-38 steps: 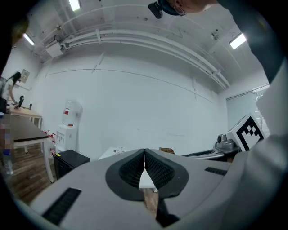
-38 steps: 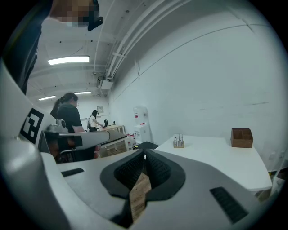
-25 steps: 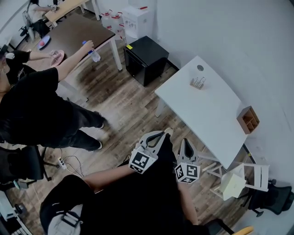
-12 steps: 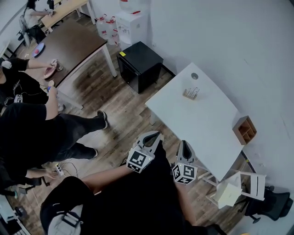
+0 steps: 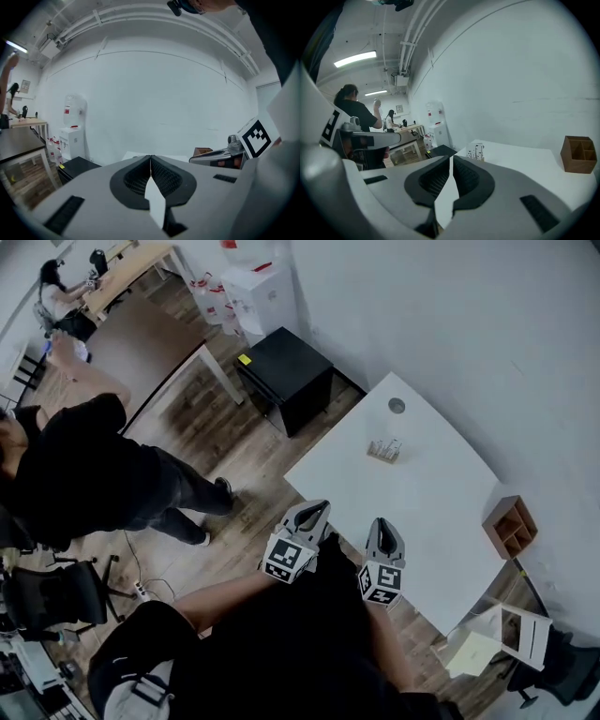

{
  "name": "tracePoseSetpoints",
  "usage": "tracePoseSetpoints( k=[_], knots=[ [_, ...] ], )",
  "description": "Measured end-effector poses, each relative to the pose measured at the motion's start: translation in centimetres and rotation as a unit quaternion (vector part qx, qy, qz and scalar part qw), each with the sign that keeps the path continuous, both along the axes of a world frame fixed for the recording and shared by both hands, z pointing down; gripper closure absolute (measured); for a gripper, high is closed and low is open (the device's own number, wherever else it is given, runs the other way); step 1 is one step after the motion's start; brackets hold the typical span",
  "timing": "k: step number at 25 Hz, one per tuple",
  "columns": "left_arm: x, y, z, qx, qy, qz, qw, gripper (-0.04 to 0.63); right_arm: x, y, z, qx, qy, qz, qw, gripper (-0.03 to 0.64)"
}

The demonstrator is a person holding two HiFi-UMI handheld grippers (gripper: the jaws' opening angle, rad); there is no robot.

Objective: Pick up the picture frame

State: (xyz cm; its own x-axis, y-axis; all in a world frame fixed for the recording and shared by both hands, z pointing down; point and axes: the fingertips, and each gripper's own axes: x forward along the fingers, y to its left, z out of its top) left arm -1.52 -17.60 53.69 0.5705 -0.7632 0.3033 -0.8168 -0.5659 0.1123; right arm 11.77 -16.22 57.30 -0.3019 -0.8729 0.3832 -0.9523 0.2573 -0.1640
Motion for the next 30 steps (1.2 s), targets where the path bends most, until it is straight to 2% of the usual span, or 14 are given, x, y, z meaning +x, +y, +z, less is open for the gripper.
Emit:
tracePoseSetpoints(
  k=[7,12,16,21,25,27,30],
  knots=[
    [1.5,-6.7,4.5,-0.036,-0.007,-0.017,0.9992,0.580,1.7,-6.4,3.9,-0.025,0.010,-0.025,0.999,0.580],
    [3.0,-9.7,8.3,-0.063,-0.004,-0.018,0.9978,0.580,3.6,-9.9,7.0,-0.045,0.026,-0.025,0.998,0.580],
    [4.1,-12.5,11.1,-0.081,-0.008,0.001,0.9967,0.580,4.3,-12.8,8.7,-0.050,0.032,-0.006,0.998,0.578],
    [7.0,-14.8,15.2,-0.121,-0.005,0.030,0.9922,0.578,4.1,-15.1,10.3,-0.065,0.032,-0.018,0.997,0.578],
    [8.3,-16.9,17.8,-0.142,-0.008,0.030,0.9895,0.508,4.6,-17.1,12.1,-0.075,0.031,-0.019,0.997,0.561],
    [8.8,-17.6,18.6,-0.142,-0.012,0.030,0.9894,0.502,4.7,-17.9,13.2,-0.083,0.027,-0.024,0.996,0.522],
    [9.1,-18.0,20.0,-0.149,-0.022,0.032,0.9881,0.497,4.6,-18.5,14.9,-0.099,0.026,-0.031,0.994,0.515]
  ],
)
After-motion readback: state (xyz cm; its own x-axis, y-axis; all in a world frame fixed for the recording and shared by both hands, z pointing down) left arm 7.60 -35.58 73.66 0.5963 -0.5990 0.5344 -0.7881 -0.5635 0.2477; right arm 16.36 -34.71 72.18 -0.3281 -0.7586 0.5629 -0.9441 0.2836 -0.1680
